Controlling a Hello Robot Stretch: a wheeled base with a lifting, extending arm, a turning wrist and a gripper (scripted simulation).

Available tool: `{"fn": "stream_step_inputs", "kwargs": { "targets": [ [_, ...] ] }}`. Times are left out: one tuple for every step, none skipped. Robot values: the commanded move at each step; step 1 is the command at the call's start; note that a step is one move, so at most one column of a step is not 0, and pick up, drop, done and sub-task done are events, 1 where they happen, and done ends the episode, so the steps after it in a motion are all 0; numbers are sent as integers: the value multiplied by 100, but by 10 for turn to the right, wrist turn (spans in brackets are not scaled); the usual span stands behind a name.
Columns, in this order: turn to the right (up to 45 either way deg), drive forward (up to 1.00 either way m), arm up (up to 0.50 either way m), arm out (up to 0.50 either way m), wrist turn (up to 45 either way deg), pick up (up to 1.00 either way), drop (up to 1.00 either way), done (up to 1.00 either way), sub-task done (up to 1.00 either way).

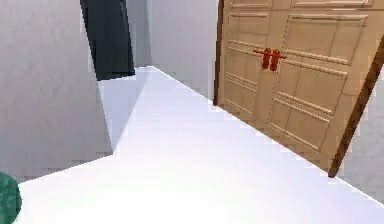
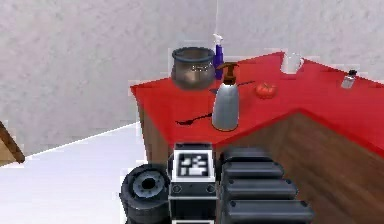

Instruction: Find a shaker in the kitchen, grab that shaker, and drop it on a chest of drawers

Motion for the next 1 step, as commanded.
{"fn": "stream_step_inputs", "kwargs": {
  "targets": [
    [-450,0,0,0,0,0,0,0,0]
  ]
}}
